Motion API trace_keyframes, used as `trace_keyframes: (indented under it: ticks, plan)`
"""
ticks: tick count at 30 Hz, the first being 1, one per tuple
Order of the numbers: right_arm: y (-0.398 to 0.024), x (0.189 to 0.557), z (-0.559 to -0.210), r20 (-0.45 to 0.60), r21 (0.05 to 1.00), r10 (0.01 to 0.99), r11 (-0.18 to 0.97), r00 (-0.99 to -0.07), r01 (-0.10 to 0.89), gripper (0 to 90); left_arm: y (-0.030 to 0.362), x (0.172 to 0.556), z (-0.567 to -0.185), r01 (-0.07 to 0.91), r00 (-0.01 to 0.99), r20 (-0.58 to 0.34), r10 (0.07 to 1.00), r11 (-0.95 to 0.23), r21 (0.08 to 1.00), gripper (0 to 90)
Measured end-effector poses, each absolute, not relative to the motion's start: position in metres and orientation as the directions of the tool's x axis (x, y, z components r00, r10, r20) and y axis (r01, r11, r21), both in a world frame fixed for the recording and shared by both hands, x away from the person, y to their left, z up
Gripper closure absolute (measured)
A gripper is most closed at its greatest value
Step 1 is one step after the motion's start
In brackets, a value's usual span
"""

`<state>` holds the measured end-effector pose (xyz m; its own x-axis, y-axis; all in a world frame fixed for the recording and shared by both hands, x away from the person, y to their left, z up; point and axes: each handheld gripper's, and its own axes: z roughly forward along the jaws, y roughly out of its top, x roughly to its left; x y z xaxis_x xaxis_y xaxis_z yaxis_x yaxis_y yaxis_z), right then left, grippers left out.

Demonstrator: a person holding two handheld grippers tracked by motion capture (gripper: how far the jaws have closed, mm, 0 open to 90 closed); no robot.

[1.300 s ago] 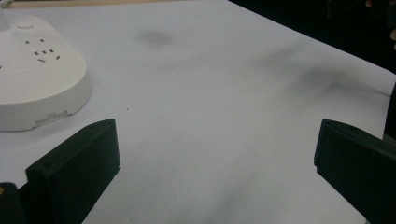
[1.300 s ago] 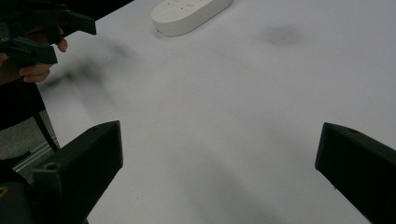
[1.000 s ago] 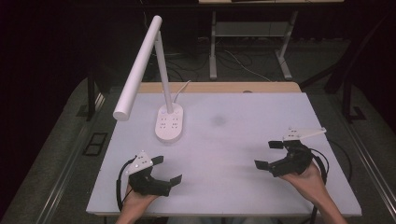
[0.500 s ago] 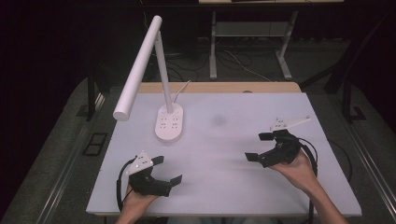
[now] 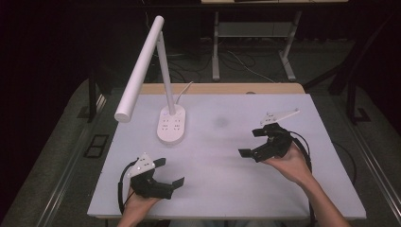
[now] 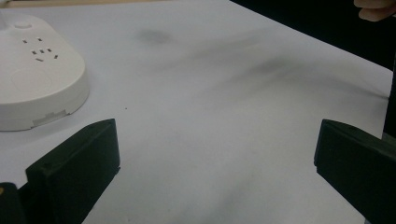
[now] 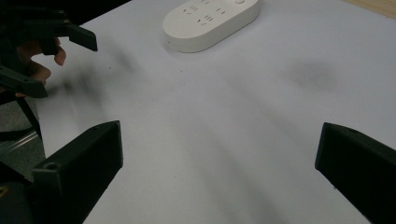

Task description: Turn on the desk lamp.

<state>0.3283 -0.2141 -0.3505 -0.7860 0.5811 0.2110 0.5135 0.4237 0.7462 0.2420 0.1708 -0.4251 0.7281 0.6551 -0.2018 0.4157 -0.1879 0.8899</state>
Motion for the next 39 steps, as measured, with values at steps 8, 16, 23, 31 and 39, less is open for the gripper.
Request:
trace_keyframes:
  ticks: [8,16,23,31,39]
  plan:
    - [-0.196,0.344,-0.348,0.214,0.742,0.571,0.433,-0.793,0.512,0.7,0.171,0.242,-0.425,0.414,0.729,-0.201,0.654,-0.187,0.891,0.0]
    - [-0.183,0.355,-0.347,0.215,0.739,0.559,0.443,-0.801,0.507,0.7,0.171,0.241,-0.425,0.414,0.731,-0.204,0.651,-0.185,0.891,0.0]
    - [-0.171,0.369,-0.35,0.23,0.739,0.552,0.437,-0.802,0.513,0.7,0.171,0.241,-0.424,0.412,0.732,-0.204,0.65,-0.185,0.892,0.0]
    - [-0.159,0.382,-0.349,0.234,0.74,0.541,0.44,-0.808,0.509,0.7,0.172,0.241,-0.424,0.413,0.731,-0.206,0.65,-0.182,0.892,0.0]
    - [-0.146,0.395,-0.348,0.244,0.739,0.54,0.435,-0.805,0.515,0.7,0.172,0.241,-0.424,0.412,0.731,-0.206,0.65,-0.181,0.893,0.0]
